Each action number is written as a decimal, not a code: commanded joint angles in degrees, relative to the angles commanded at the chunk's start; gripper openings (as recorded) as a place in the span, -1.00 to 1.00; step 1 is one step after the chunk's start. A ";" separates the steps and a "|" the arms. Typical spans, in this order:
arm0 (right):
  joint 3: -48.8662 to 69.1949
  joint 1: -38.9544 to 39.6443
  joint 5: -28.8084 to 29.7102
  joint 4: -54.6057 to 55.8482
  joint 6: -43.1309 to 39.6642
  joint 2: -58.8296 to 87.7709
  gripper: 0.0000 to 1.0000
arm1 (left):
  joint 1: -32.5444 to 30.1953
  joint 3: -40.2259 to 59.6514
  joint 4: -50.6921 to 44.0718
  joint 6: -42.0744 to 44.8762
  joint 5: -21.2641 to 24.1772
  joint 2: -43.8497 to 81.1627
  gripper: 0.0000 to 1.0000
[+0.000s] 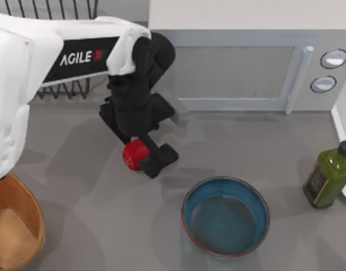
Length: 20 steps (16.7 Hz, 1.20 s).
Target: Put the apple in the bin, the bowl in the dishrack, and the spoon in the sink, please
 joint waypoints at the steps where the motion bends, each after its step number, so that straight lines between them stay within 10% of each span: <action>1: 0.00 0.00 0.00 0.00 0.00 0.00 1.00 | 0.00 0.00 0.00 0.00 0.00 0.00 0.85; 13: 0.00 0.00 0.00 0.00 0.00 0.00 1.00 | 0.00 0.00 0.00 0.00 0.00 0.00 -0.96; 20: 0.00 0.00 0.00 0.00 0.00 0.00 1.00 | 0.00 0.00 0.00 0.00 0.00 0.00 -1.00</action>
